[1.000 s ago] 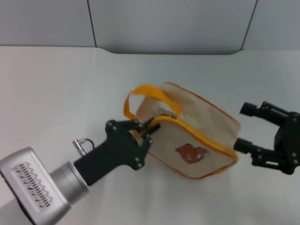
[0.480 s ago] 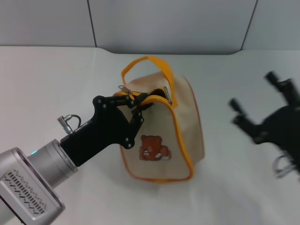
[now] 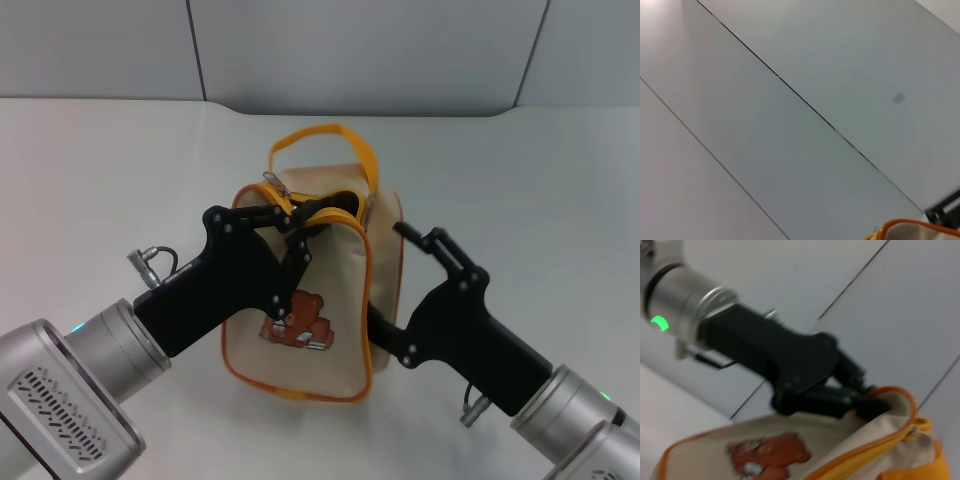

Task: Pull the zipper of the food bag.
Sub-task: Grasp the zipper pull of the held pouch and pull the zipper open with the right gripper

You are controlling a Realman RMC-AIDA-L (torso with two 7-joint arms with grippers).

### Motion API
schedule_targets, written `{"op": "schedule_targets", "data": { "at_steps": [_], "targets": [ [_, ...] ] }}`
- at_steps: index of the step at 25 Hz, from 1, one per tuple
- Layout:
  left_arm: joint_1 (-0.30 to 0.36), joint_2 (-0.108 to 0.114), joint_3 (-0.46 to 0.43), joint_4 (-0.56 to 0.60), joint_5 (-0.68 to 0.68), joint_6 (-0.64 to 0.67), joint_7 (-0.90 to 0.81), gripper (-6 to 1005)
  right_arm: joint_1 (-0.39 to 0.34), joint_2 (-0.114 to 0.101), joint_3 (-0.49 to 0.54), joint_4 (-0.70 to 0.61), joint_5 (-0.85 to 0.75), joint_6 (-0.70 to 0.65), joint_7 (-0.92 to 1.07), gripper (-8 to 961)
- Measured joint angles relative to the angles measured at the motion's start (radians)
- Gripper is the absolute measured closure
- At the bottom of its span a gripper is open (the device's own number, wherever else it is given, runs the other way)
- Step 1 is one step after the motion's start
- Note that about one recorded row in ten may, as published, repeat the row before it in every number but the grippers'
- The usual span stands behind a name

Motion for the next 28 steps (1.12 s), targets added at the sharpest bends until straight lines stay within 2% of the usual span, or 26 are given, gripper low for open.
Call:
{"op": "schedule_targets", "data": {
  "at_steps": [2,8,28],
  "targets": [
    [0.0,0.0,0.0,0.0,0.0,0.0,0.0,933,-0.002,0.0,0.006,-0.001,-0.009,0.014,-0.002,112],
    [-0.001,0.0,0.0,-0.001,-0.001,-0.001,-0.002,932,-0.041,0.0,0.047,0.0,-0.008,-0.127,-0.008,117],
    [-0.003,0.0,0.0,-0.009,-0.003,0.001,-0.005,931,0.011,0.0,0.062,0.009,-0.013,-0.115,-0.024,132]
  ]
}}
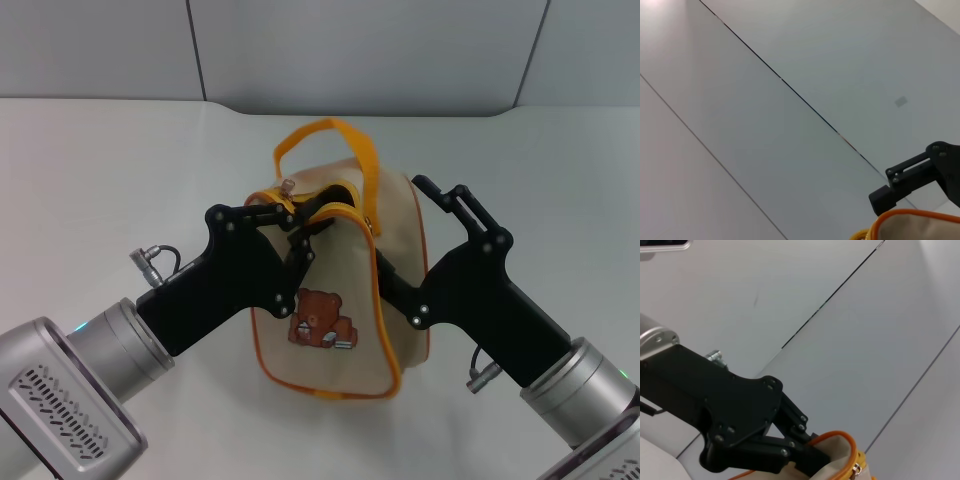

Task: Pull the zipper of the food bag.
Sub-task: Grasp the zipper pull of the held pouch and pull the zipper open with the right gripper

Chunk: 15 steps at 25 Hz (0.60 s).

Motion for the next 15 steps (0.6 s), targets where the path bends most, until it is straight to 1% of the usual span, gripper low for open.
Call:
{"op": "schedule_targets", "data": {
  "at_steps": [6,9,14,15],
  "targets": [
    [0.0,0.0,0.0,0.0,0.002,0.001,0.0,932,-0.005,0.0,0.0,0.014,0.0,0.006,-0.061,137],
    [0.0,0.0,0.0,0.0,0.004,0.001,0.0,933,-0.004,0.0,-0.006,0.015,0.0,0.007,-0.067,327],
    [0.0,0.0,0.0,0.0,0.005,0.0,0.0,935,0.001,0.0,-0.01,0.016,-0.002,0.007,-0.068,568],
    [0.0,0.0,0.0,0.0,0.005,0.0,0.0,935,0.004,0.0,-0.011,0.017,-0.003,0.011,-0.068,602]
  ]
}}
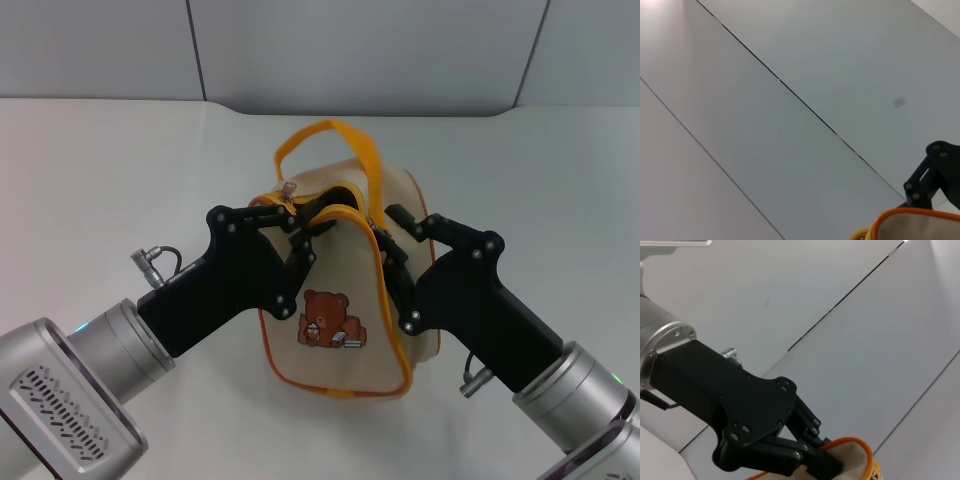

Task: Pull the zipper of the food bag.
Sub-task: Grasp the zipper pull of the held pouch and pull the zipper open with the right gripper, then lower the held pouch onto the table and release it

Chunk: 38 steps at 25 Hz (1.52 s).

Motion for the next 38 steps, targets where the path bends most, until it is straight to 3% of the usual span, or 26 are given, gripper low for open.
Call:
{"op": "schedule_targets", "data": {
  "at_steps": [10,14,15,16,21,25,29,35,38],
  "targets": [
    [0.0,0.002,0.0,0.0,0.0,0.0,0.0,930,0.006,0.0,0.0,0.006,-0.01,0.055,0.0,954],
    [-0.001,0.002,-0.003,0.002,-0.003,-0.002,-0.006,928,-0.037,0.0,-0.001,0.007,-0.011,0.056,0.008,954],
    [-0.001,0.002,-0.005,0.003,-0.003,-0.002,-0.01,928,-0.092,0.0,-0.01,0.007,-0.012,0.053,0.009,954],
    [-0.001,0.001,-0.007,0.006,-0.003,-0.002,-0.016,927,-0.092,0.0,-0.01,0.007,-0.012,0.053,0.009,954],
    [-0.004,0.004,-0.023,0.01,-0.003,0.0,-0.027,925,-0.25,0.0,-0.077,-0.025,-0.013,0.042,0.007,953],
    [-0.004,0.005,-0.027,0.009,-0.004,-0.001,-0.027,923,-0.316,-0.001,-0.08,-0.042,-0.004,-0.048,0.068,953],
    [0.0,0.003,-0.036,0.001,-0.005,-0.014,-0.043,921,-0.315,-0.002,-0.078,-0.069,-0.003,-0.141,0.175,953],
    [0.03,0.001,-0.109,-0.066,-0.009,-0.093,-0.218,918,-0.286,-0.007,-0.066,-0.17,-0.002,-0.238,0.512,780],
    [0.051,0.001,-0.122,-0.106,-0.008,-0.128,-0.232,916,-0.259,-0.008,-0.051,-0.241,-0.002,-0.262,0.695,637]
  ]
}}
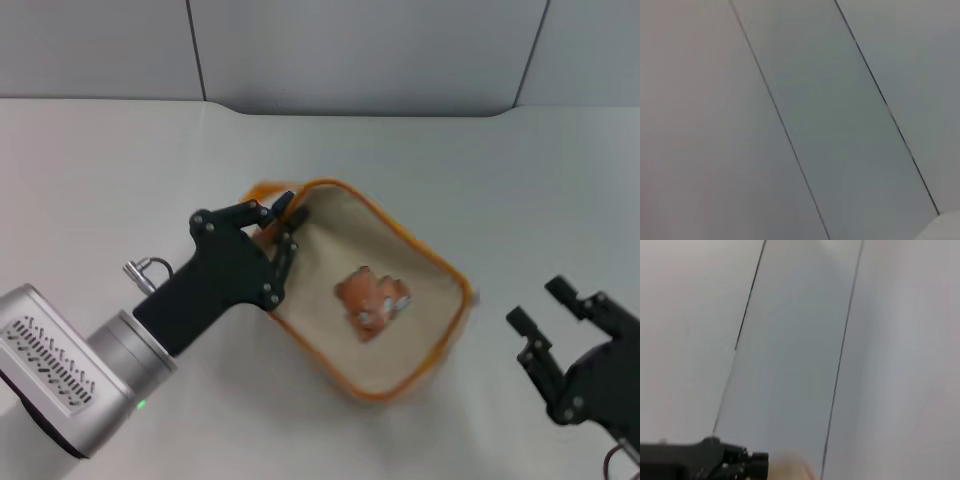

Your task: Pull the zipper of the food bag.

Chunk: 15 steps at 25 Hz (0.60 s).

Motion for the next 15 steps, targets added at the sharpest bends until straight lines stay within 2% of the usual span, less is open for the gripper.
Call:
{"op": "schedule_targets", "data": {
  "at_steps": [2,5,8,11,15],
  "targets": [
    [0.011,0.0,-0.003,-0.028,0.004,-0.004,-0.002,896,0.024,-0.001,0.0,-0.055,0.0,-0.008,0.121,542],
    [0.023,0.003,0.001,-0.039,0.009,0.0,-0.025,835,0.062,-0.001,-0.001,-0.135,-0.001,-0.013,0.294,482],
    [0.03,0.01,0.004,-0.005,0.055,0.045,-0.165,775,0.104,-0.002,-0.022,-0.228,-0.023,-0.036,0.459,421],
    [0.018,0.014,0.004,0.124,0.194,0.141,-0.416,714,0.143,-0.004,-0.083,-0.344,-0.067,-0.083,0.621,361],
    [-0.009,0.013,0.025,0.351,0.393,0.314,-0.741,577,0.186,-0.006,-0.209,-0.49,-0.122,-0.13,0.8,262]
  ]
}}
